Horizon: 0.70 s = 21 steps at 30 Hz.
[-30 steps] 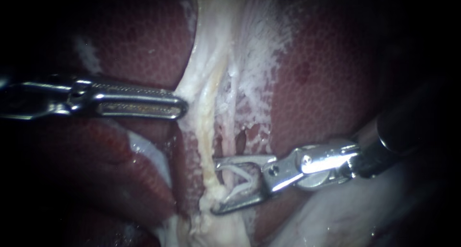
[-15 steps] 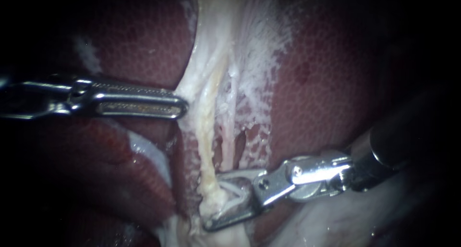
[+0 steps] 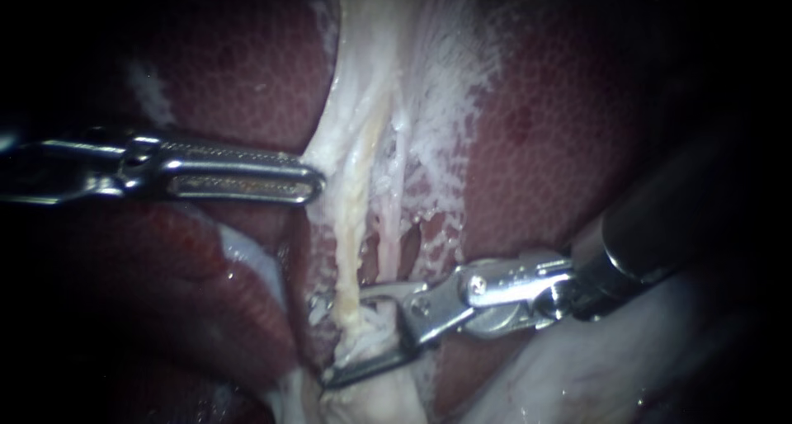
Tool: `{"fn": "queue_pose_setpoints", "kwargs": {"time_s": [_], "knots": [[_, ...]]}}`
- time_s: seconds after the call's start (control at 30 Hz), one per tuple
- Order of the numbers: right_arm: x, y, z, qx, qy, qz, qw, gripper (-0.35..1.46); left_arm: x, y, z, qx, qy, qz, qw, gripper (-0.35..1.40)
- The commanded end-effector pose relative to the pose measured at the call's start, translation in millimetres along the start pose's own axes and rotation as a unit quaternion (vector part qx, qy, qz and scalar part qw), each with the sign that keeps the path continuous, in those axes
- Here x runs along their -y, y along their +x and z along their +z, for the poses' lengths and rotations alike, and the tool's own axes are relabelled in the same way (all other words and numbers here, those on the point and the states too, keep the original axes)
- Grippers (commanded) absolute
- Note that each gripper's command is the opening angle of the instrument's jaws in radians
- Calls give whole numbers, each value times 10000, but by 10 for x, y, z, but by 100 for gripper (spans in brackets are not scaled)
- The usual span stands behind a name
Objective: Clipping first clip left tube
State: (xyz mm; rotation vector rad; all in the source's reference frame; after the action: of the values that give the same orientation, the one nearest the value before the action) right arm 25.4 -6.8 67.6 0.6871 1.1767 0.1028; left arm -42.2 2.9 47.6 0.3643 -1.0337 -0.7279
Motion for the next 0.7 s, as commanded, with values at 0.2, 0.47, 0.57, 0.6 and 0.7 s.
{"fn": "queue_pose_setpoints", "kwargs": {"time_s": [0.2, 0.47, 0.57, 0.6, 0.7], "knots": [[-4, -3, -3, -1, 53, 111, 9999, 19, 0, 0, 1, -1, -5, 1, 10000, -35], [-7, -2, -13, 18, 299, 190, 9994, -35, 0, 0, 2, 0, -8, 1, 10000, -35], [-8, -2, -13, 21, 314, 194, 9993, -35, 0, 0, 2, 0, -9, 1, 10000, -35], [-9, -2, -14, 22, 316, 193, 9993, -35, 0, 0, 2, 0, -9, 1, 10000, -35], [-9, -2, -14, 22, 315, 194, 9993, -35, 0, 1, 2, 0, -10, 2, 10000, -35]]}}
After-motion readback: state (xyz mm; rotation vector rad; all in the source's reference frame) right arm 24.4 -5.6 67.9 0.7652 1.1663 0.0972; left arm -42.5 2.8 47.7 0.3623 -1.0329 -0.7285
